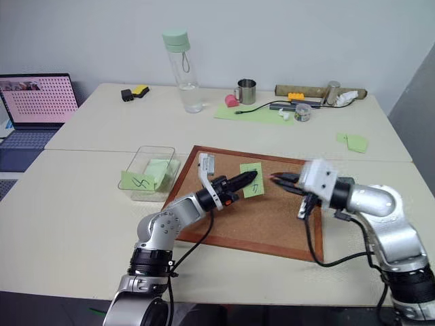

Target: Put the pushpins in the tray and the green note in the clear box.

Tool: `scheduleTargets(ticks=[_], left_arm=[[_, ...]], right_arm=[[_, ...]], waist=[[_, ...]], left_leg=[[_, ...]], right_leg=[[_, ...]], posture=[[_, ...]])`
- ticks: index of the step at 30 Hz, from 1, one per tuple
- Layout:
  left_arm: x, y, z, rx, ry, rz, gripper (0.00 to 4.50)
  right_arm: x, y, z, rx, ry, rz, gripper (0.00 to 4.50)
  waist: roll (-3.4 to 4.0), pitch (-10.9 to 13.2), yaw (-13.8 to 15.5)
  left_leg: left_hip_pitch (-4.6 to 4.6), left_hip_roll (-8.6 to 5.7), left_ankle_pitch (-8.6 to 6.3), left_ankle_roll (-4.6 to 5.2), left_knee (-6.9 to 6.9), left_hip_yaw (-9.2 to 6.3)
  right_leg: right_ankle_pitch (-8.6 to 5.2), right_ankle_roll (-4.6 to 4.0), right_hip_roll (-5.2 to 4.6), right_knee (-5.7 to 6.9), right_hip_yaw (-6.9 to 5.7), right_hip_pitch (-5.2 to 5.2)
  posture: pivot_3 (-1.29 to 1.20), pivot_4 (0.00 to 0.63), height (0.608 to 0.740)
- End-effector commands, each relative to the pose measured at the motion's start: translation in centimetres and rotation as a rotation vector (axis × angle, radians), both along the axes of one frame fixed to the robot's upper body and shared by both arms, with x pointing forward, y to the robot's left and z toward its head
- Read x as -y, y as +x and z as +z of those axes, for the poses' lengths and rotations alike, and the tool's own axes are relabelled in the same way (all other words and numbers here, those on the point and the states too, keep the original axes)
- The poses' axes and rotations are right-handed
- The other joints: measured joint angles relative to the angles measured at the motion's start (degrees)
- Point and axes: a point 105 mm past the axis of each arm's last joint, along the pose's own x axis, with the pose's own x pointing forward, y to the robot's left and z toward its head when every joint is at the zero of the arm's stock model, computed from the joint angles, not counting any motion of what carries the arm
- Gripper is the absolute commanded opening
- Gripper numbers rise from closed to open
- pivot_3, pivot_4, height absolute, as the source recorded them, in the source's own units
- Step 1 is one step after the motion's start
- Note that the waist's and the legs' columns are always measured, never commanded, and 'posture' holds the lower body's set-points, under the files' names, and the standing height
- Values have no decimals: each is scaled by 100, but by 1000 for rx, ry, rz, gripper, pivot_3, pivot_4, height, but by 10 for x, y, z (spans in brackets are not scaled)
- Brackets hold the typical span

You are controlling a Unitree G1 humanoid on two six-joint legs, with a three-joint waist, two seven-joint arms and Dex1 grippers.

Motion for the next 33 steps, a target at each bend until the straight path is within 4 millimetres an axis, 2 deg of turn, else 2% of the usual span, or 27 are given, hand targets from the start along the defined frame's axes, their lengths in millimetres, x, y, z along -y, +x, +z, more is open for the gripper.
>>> scheduleTargets(ticks=[1,4,7,14,15,17,24,28,29,33], left_arm=[[1,-8,22,138,24,-26,5],[1,-14,27,187,56,-44,5],[2,-19,27,223,94,-64,5],[4,-25,25,276,154,-93,5],[5,-27,24,283,168,-99,0],[4,-28,21,289,183,-103,0],[1,-29,19,301,200,-89,0],[-9,-27,27,332,210,-36,0],[-14,-27,30,345,218,-16,0],[-57,-30,48,417,299,159,0]], right_arm=[[56,14,-3,-59,25,-259,0],[92,16,-33,-178,-22,-415,0],[114,24,-50,-224,-34,-538,0],[126,37,-67,-259,3,-641,0],[127,37,-72,-276,7,-647,527],[129,37,-77,-290,6,-655,863],[124,38,-69,-265,20,-630,2437],[117,32,-55,-218,-6,-562,3227],[111,30,-50,-205,-18,-518,3400],[50,1,-13,-166,-59,-126,3442]], waist=[[0,0,9],[0,0,13],[2,0,-1],[6,-1,-21],[6,-1,-20],[6,-1,-13],[7,-1,-6],[7,-1,-6],[8,-1,-6],[21,8,-53]], left_leg=[[-1,0,0,0,1,1],[0,1,0,1,0,1],[0,1,0,1,-1,6],[5,1,-1,2,-1,12],[4,1,-1,2,0,11],[3,0,0,2,0,11],[3,0,-1,2,1,11],[3,0,-1,3,1,11],[3,0,-1,3,0,11],[0,1,-2,4,-2,11]], right_leg=[[0,0,0,0,0,0],[0,-1,0,2,0,-1],[0,-1,0,4,4,-1],[0,0,2,11,8,-1],[0,0,2,11,8,-1],[0,0,2,10,7,-1],[0,0,2,10,8,-1],[0,0,2,10,8,-1],[0,0,2,10,7,0],[-1,1,3,10,7,-4]], posture=[[0,150,740],[0,150,740],[0,150,740],[0,150,740],[0,150,740],[0,150,740],[0,150,740],[0,150,740],[0,150,740],[0,150,740]])
